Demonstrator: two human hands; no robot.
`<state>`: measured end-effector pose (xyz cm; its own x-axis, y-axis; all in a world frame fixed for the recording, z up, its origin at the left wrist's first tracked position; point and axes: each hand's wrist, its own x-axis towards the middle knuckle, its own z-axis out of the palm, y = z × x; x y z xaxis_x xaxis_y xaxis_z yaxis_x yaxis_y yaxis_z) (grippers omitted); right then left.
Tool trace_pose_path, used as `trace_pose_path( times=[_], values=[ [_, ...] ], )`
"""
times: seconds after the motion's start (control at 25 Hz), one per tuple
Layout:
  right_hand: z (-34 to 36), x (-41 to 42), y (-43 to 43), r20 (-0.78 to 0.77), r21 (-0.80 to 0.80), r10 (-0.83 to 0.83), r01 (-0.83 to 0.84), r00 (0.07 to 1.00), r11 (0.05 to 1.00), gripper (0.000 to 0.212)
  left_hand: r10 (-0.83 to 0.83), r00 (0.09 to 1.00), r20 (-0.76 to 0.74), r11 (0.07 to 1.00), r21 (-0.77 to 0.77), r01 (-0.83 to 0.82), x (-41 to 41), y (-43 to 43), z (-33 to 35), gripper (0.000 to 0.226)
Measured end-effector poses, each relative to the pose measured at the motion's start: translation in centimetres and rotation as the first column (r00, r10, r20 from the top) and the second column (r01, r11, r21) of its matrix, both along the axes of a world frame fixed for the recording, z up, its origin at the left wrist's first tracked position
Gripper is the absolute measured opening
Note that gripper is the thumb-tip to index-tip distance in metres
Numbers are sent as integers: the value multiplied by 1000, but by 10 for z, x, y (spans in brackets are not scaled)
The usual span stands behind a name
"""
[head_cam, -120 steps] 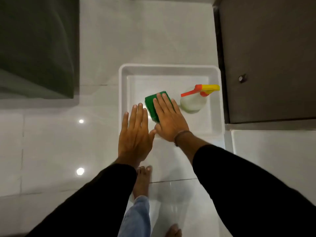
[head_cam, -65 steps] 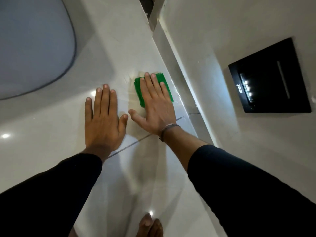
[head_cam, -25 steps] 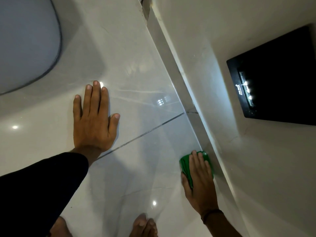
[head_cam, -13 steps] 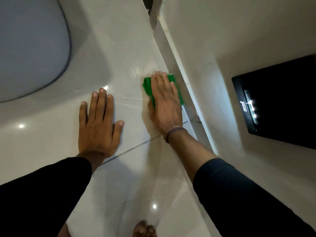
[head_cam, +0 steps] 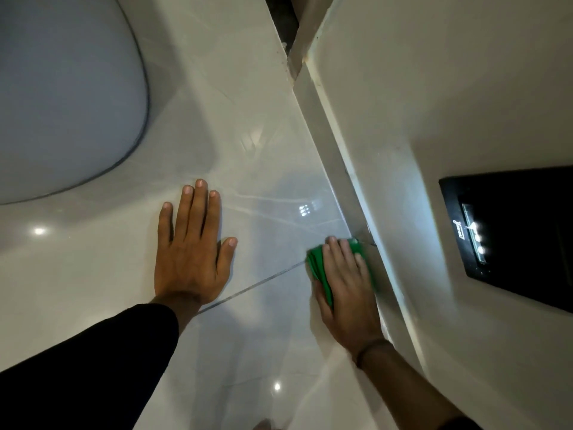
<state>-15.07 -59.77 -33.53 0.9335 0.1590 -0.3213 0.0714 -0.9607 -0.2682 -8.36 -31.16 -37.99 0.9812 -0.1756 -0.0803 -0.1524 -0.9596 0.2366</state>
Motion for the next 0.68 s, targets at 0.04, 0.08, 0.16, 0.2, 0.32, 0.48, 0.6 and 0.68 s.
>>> trace_pose_path(
  times=[0.04, 0.08, 0.16, 0.2, 0.32, 0.48, 0.6, 0.68],
  values=[
    [-1, 31, 11, 31, 25, 12, -13, 999, 1000, 66, 1, 1000, -2, 1000, 7, -1, 0, 0, 0, 81],
    [-3, 66, 25, 66, 46, 7, -10, 998, 999, 65, 3, 1000, -1, 1000, 12, -3, 0, -1, 0, 81],
    [-8, 138, 58, 136, 82, -31, 20, 990, 996, 64, 7, 1000, 4, 1000, 11, -7, -1, -2, 1, 80],
    [-11, 171, 73, 160, 80, -53, 41, 986, 996, 65, 7, 1000, 7, 1000, 9, -7, 0, -2, 1, 80],
    [-17, 214, 94, 193, 54, -81, 72, 978, 996, 71, 9, 1000, -1, 1000, 9, -9, 0, -2, 2, 79],
    [-11, 128, 58, 167, 103, -84, 67, 982, 992, 68, 7, 1000, 7, 1000, 12, -7, -1, -1, -1, 80],
    [-4, 8, 7, 45, 31, -77, 76, 996, 997, 69, 8, 1000, 7, 1000, 1, -8, -2, -1, -3, 80],
    [2, -51, -16, -30, -42, -64, 63, 997, 997, 70, 5, 1000, 11, 1000, -16, -5, -3, -1, -3, 79]
  ],
)
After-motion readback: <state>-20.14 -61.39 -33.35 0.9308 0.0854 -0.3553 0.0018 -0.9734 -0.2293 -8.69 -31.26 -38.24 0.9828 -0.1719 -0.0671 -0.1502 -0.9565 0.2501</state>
